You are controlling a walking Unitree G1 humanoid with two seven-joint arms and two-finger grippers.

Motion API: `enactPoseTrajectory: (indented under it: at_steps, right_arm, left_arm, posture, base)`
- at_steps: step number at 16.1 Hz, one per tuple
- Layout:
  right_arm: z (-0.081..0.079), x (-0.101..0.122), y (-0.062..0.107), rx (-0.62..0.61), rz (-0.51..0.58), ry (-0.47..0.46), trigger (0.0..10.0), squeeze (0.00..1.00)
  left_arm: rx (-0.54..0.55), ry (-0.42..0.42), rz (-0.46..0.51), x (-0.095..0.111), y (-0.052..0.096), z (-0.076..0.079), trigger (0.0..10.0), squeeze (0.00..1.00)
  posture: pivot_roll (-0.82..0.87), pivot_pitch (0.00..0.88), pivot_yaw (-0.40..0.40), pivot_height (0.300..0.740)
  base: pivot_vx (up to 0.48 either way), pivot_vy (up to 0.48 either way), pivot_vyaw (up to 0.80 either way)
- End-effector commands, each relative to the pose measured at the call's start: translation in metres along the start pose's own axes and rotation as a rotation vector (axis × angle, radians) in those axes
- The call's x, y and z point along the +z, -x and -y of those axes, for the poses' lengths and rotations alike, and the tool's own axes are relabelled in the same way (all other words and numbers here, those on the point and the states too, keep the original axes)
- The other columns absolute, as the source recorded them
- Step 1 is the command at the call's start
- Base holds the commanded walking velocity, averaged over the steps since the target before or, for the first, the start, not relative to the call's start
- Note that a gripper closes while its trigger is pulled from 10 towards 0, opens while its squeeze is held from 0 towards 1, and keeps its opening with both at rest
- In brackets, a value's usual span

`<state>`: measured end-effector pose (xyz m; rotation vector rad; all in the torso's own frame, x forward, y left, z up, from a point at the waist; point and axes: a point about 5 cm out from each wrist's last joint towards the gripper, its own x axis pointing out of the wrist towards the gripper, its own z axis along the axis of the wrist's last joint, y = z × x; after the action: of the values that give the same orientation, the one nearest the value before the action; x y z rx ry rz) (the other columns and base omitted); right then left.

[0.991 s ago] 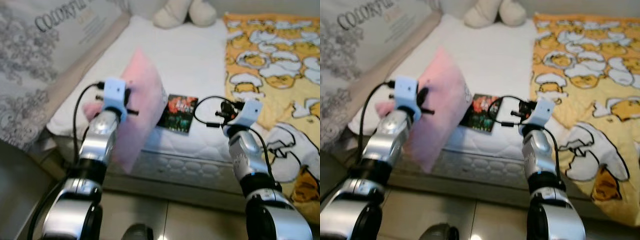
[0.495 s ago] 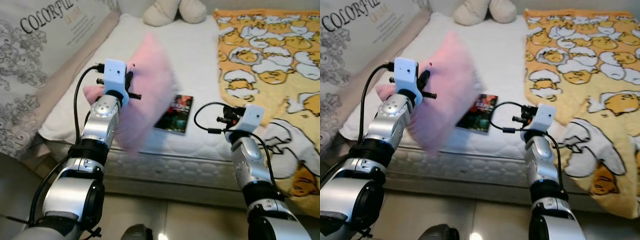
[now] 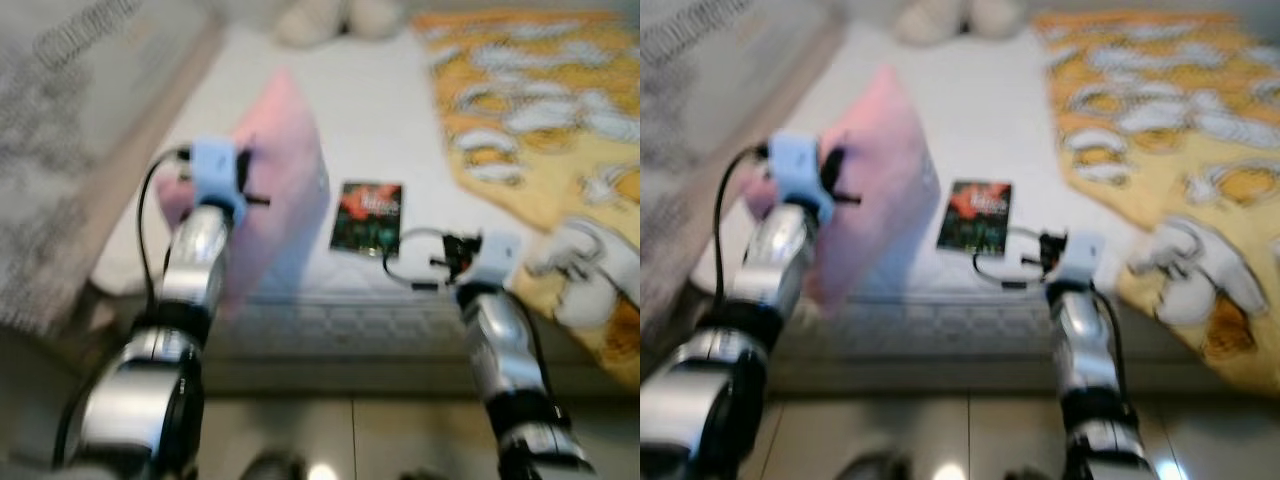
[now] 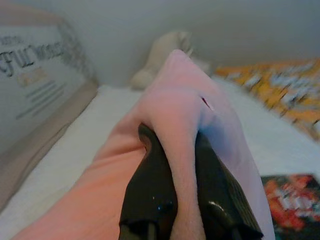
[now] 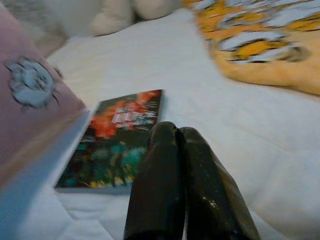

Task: Clean up the room

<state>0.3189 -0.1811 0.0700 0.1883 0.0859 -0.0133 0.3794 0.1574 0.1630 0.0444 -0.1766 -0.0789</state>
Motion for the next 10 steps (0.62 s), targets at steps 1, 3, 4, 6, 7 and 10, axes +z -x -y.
enactPoseTrajectory:
  at_steps: [1, 3, 4, 6, 7, 10]
  right_arm:
    - [-0.013, 0.008, -0.003, 0.037, 0.040, 0.006, 10.0, 0.00]
    - [-0.013, 0.007, 0.008, 0.017, 0.055, -0.004, 10.0, 0.00]
    - [-0.013, 0.008, 0.014, 0.004, 0.067, -0.001, 10.0, 0.00]
    - [-0.018, 0.009, 0.039, 0.021, 0.111, 0.071, 10.0, 0.00]
    - [-0.022, 0.012, 0.050, 0.048, 0.145, 0.109, 10.0, 0.00]
    - [-0.023, 0.018, 0.081, 0.083, 0.267, 0.260, 10.0, 0.00]
  left_arm:
    - [0.034, -0.006, 0.108, 0.019, -0.002, -0.008, 10.0, 0.00]
    - [0.038, 0.037, 0.154, 0.025, 0.018, -0.004, 10.0, 0.00]
    - [0.036, 0.049, 0.147, 0.025, 0.030, -0.005, 10.0, 0.00]
    - [0.028, 0.026, 0.112, 0.011, 0.068, -0.008, 10.0, 0.00]
    - [0.015, 0.009, 0.097, 0.004, 0.083, -0.009, 10.0, 0.00]
    - [0.015, -0.063, 0.045, -0.011, 0.122, -0.006, 10.0, 0.00]
  posture:
    - [0.01, 0.000, 0.048, 0.740]
    - [0.01, 0.000, 0.045, 0.740]
    - [0.02, 0.000, 0.041, 0.740]
    - [0.03, 0.000, 0.022, 0.740]
    - [0.04, 0.000, 0.015, 0.740]
    - [0.05, 0.000, -0.011, 0.740]
  base:
    - [0.000, 0.000, 0.00]
    - [0.000, 0.000, 0.00]
    - [0.000, 0.000, 0.00]
    - [0.000, 0.000, 0.00]
    - [0.000, 0.000, 0.00]
    - [0.000, 0.000, 0.00]
